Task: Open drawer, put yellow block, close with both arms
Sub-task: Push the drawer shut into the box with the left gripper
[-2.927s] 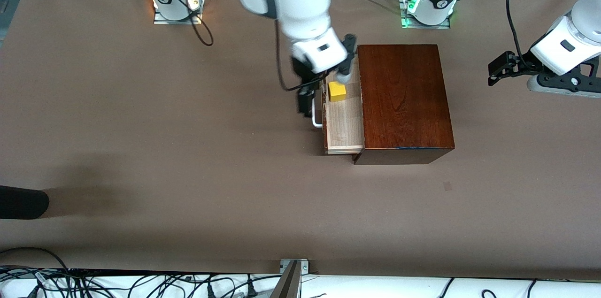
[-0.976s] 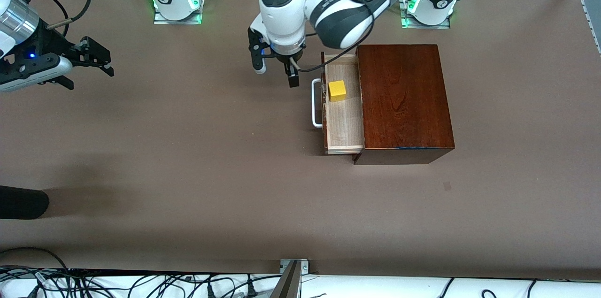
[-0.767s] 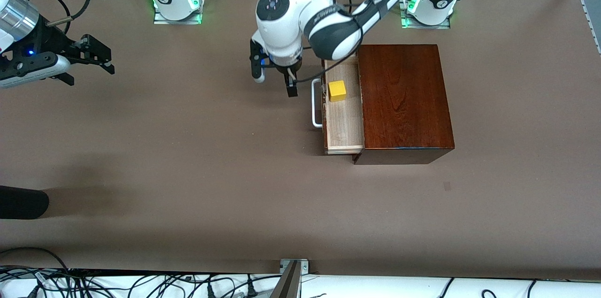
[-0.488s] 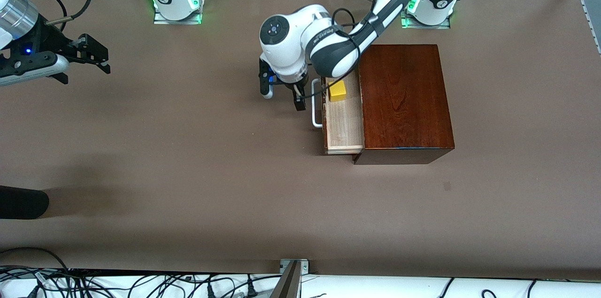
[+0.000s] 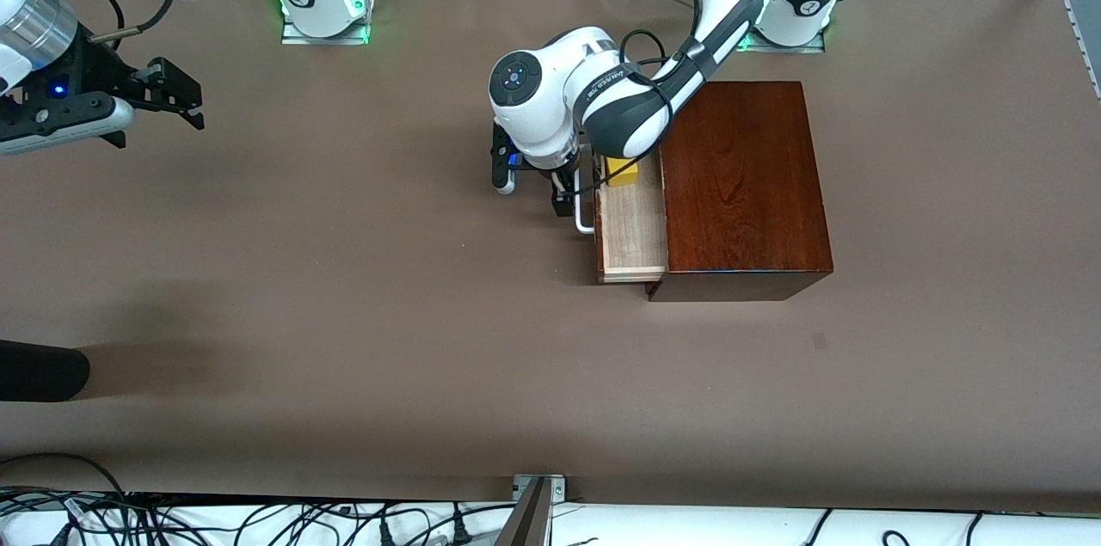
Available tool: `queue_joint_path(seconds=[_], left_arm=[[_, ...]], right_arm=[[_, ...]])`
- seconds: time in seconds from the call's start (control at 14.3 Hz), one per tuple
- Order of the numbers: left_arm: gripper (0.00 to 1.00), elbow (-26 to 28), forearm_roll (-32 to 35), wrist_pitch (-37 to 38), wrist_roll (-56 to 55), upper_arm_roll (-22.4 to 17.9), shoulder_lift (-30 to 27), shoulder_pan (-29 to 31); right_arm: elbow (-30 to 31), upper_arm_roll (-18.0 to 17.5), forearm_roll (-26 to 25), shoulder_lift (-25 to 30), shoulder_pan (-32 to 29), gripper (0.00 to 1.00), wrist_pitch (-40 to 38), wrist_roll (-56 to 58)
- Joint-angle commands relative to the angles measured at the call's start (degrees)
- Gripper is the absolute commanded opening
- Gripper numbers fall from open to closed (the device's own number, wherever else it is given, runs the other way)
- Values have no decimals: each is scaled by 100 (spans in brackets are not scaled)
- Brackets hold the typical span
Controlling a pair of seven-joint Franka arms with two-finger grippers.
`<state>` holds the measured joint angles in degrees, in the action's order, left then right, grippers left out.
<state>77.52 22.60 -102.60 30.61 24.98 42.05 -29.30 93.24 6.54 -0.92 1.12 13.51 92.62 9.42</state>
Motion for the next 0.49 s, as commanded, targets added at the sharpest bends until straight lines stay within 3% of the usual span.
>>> queue_joint_path(seconds=[0.0, 0.42], left_arm=[[100, 70, 245, 538, 278, 7, -145, 170], [100, 62, 236, 1189, 410, 16, -268, 372]], right_arm=[[-122, 14, -40, -59, 28, 100, -130, -90], [-122, 23, -40, -68, 28, 100, -95, -90]])
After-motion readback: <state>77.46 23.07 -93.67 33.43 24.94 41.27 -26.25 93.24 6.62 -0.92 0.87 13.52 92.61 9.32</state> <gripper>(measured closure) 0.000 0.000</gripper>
